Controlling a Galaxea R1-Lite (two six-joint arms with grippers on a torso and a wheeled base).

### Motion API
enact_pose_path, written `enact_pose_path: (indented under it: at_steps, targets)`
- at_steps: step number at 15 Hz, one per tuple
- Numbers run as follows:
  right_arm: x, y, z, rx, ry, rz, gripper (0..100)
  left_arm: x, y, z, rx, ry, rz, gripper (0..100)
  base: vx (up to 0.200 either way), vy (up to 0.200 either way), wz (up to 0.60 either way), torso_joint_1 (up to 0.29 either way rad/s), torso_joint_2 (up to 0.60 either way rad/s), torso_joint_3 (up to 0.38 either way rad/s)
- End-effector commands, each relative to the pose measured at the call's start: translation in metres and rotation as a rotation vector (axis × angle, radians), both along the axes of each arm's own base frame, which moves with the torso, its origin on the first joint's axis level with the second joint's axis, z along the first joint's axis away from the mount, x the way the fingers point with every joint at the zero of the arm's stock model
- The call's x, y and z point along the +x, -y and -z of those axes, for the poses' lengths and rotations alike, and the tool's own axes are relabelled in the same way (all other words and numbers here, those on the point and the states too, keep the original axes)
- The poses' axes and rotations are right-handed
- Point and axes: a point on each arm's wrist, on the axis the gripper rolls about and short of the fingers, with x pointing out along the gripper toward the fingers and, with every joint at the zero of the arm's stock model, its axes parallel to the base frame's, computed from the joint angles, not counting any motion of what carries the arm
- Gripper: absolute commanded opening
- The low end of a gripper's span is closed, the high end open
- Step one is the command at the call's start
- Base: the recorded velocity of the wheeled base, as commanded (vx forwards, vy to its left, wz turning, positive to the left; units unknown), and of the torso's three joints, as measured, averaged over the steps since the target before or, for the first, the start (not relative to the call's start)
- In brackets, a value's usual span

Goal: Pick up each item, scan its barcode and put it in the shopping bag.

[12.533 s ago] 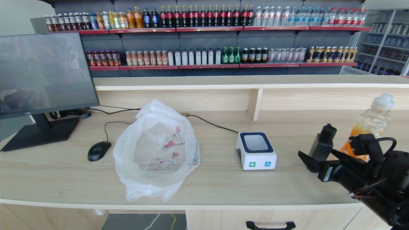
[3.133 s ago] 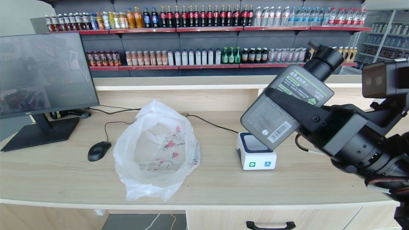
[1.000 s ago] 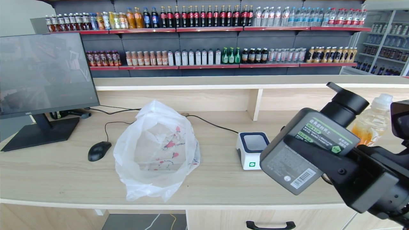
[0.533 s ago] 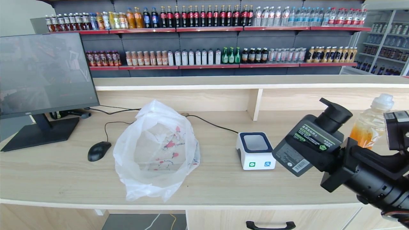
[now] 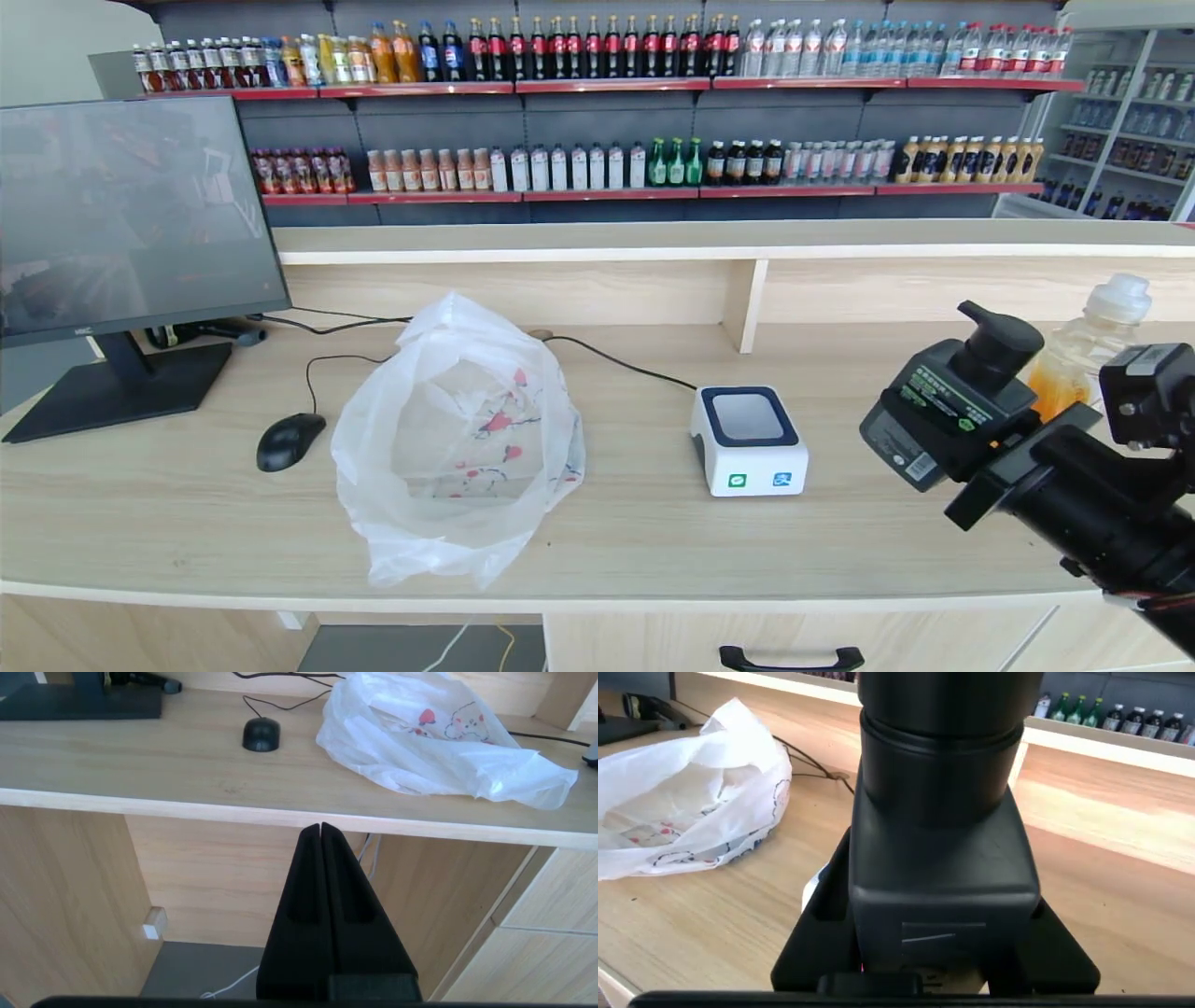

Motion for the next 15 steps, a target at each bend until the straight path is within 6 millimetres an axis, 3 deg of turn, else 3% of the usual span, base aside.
enact_pose_path:
  at_steps: [1, 6, 10, 15]
  targets:
    - [0.002, 0.003, 0.002, 0.015, -0.016, 0.01, 0, 0.0, 0.0, 0.0, 0.0, 0.0, 0.0, 0, 0.0, 0.0, 0.0, 0.0, 0.0, 0.0]
    - [0.022, 0.042, -0.001, -0.137, 0.063, 0.079, 0, 0.0, 0.0, 0.0, 0.0, 0.0, 0.0, 0, 0.0, 0.0, 0.0, 0.0, 0.0, 0.0]
    - [0.022, 0.048, -0.003, -0.138, 0.066, 0.218, 0, 0.0, 0.0, 0.0, -0.002, 0.0, 0.0, 0, 0.0, 0.0, 0.0, 0.0, 0.0, 0.0]
    - [0.036, 0.042, -0.005, -0.121, 0.071, 0.22, 0, 0.0, 0.0, 0.0, -0.013, 0.0, 0.0, 0, 0.0, 0.2, 0.0, 0.002, 0.0, 0.0]
